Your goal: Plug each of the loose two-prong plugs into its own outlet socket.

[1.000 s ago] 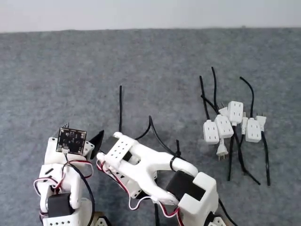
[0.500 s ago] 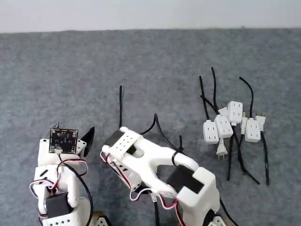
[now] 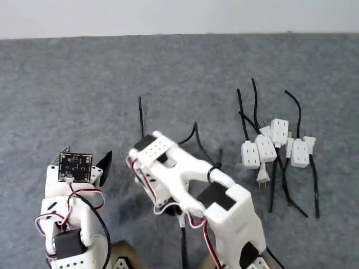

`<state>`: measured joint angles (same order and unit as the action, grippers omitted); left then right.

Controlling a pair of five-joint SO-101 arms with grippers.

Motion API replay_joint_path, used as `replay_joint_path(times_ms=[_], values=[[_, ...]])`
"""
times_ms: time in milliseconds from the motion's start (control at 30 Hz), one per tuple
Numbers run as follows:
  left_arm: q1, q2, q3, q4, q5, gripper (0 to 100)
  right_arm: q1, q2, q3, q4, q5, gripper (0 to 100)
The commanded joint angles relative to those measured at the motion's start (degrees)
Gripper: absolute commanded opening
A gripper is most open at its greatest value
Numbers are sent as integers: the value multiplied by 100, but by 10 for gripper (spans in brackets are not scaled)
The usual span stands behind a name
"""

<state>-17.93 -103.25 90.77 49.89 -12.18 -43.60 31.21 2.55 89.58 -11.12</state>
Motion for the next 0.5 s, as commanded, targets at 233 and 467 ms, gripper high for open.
replay_joint_path(times_ms=[233, 467], values=[[-35, -88, -224, -176, 114, 355, 734, 145, -1521, -4, 668, 9], [-26, -88, -224, -167, 114, 355, 743, 145, -2435, 567, 695, 9]])
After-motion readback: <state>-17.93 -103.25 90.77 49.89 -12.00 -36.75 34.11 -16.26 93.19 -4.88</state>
